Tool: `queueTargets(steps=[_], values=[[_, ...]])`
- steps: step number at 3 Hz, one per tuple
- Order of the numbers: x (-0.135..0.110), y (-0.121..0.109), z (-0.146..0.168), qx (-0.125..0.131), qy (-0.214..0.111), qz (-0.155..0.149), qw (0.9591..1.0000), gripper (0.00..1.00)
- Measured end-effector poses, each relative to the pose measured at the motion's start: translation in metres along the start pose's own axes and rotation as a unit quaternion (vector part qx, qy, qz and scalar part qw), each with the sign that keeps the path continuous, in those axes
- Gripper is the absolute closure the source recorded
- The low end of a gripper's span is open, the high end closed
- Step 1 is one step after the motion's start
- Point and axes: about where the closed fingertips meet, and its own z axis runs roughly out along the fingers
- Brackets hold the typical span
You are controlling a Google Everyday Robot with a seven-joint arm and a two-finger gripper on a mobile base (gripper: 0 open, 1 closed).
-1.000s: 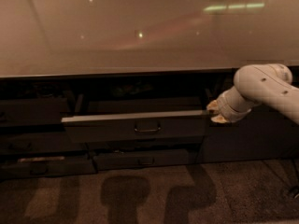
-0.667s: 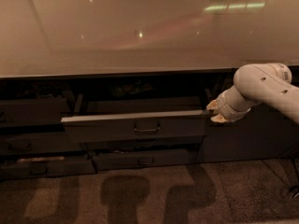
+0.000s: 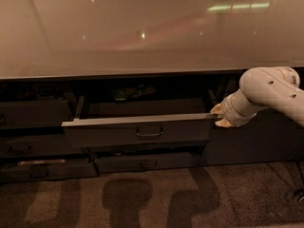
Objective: Open top drawer
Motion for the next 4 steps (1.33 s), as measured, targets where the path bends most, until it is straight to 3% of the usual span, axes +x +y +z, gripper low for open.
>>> queueTargets(steps=[2,4], values=[[-0.0055,0.0193,-0.0065,-0.003,-0.007,-0.008,0.9999,1.00],[-0.0085,0.0207,-0.0063,-0.005,-0.009,-0.014,0.9998,1.00]])
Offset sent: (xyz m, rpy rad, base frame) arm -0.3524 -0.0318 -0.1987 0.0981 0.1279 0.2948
